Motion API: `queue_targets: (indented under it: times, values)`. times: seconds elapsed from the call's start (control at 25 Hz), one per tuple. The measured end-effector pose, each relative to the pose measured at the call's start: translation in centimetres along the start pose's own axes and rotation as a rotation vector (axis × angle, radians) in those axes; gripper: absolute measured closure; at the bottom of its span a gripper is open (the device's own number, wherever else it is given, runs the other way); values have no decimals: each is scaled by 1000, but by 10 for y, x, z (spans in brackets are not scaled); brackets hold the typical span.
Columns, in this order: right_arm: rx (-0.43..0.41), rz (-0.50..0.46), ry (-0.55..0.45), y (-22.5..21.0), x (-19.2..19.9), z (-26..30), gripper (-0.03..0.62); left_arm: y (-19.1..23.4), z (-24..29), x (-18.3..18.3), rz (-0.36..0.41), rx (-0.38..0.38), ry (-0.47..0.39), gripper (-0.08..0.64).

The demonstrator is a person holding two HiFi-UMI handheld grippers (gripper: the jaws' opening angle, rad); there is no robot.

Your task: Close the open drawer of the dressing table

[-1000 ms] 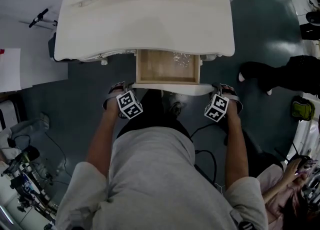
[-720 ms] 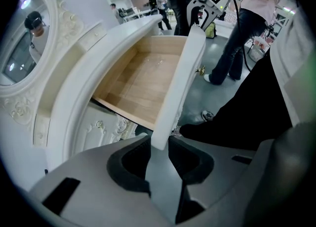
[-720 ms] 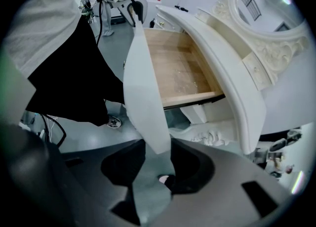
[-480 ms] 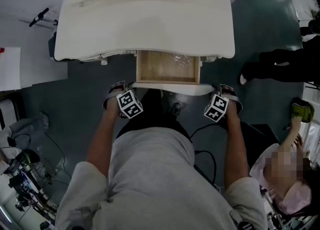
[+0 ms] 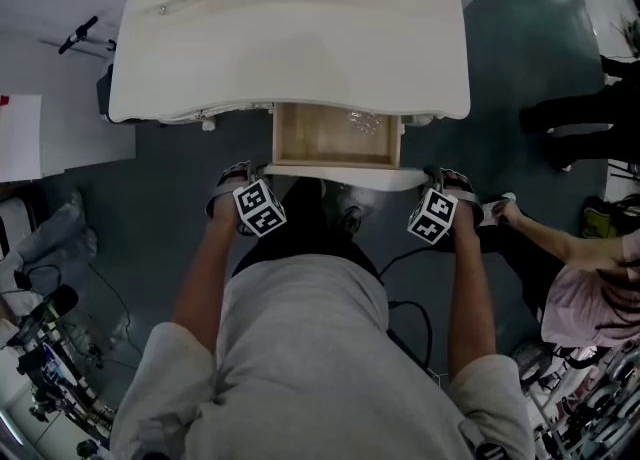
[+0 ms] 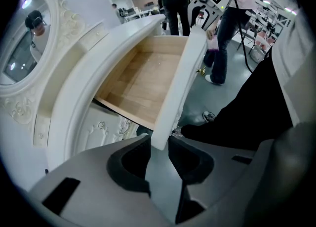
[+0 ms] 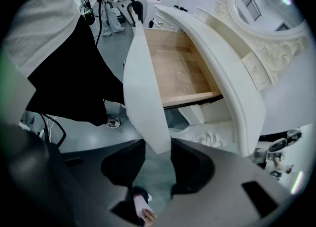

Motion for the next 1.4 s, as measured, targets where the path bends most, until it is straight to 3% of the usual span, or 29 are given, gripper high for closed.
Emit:
queue_targets:
  times: [1.4]
  values:
    - [6, -12, 18, -23, -5, 2, 427, 23, 5, -7, -1, -1, 1, 446]
Point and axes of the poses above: the fingertips, and each gripper's own axes: z forward along the fingers, y to its left, x out of its underside, the point moved 4 cm from there along -z, backward along the fingers, and after that the axes turned 7 degrees about -z, right-handed, at the moved point
